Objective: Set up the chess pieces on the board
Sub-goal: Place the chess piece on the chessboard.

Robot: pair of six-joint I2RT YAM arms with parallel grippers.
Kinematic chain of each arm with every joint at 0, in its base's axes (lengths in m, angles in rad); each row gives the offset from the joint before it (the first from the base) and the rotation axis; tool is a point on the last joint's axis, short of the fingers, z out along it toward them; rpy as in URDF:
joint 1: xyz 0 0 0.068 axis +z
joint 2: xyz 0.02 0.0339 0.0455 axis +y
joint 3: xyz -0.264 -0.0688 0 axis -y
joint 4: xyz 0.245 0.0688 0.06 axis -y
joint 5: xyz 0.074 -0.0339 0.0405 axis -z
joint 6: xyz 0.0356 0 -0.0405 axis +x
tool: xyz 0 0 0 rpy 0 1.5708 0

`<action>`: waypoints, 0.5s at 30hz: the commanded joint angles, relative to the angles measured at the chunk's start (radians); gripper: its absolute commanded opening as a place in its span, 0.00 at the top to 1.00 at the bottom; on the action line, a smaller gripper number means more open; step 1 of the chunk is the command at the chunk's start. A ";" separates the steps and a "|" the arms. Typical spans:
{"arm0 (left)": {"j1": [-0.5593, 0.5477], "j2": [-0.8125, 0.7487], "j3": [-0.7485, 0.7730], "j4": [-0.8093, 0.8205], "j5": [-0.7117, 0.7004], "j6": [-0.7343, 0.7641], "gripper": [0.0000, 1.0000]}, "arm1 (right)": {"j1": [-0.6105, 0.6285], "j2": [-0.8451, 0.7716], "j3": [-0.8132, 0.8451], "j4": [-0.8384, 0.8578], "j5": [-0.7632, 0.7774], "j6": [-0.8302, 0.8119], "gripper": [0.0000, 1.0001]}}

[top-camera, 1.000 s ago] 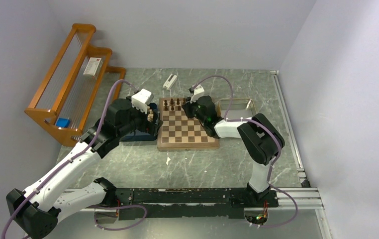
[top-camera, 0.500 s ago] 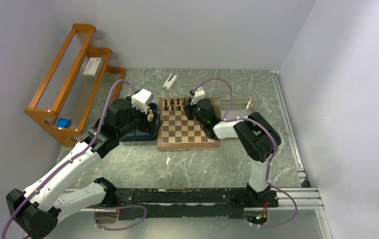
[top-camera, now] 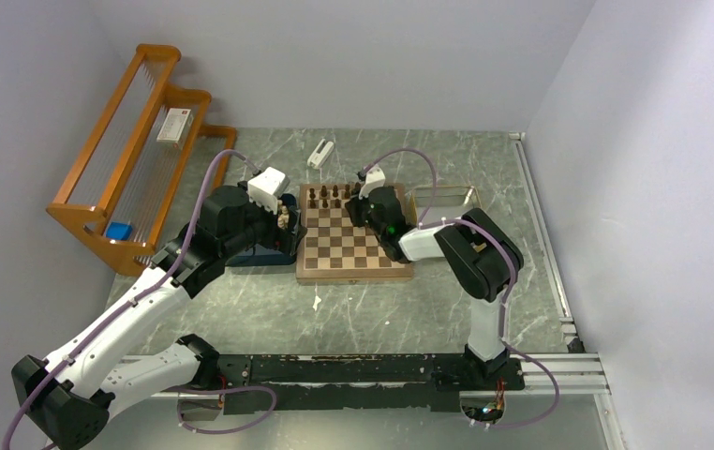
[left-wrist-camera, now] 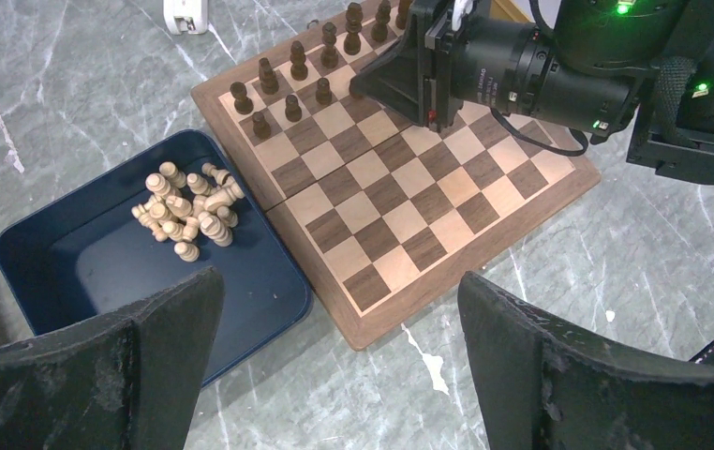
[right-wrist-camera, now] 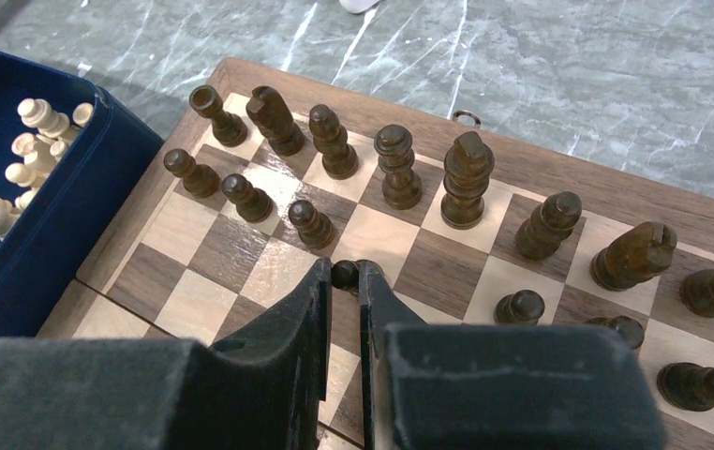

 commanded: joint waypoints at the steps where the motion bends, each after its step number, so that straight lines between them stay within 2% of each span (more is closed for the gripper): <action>1: 0.005 -0.014 0.006 -0.002 -0.007 -0.002 0.01 | 0.006 0.021 0.035 0.043 0.031 0.013 0.85; 15: 0.005 -0.018 0.006 -0.003 -0.009 -0.002 0.01 | 0.006 0.044 0.066 0.014 0.047 0.002 0.84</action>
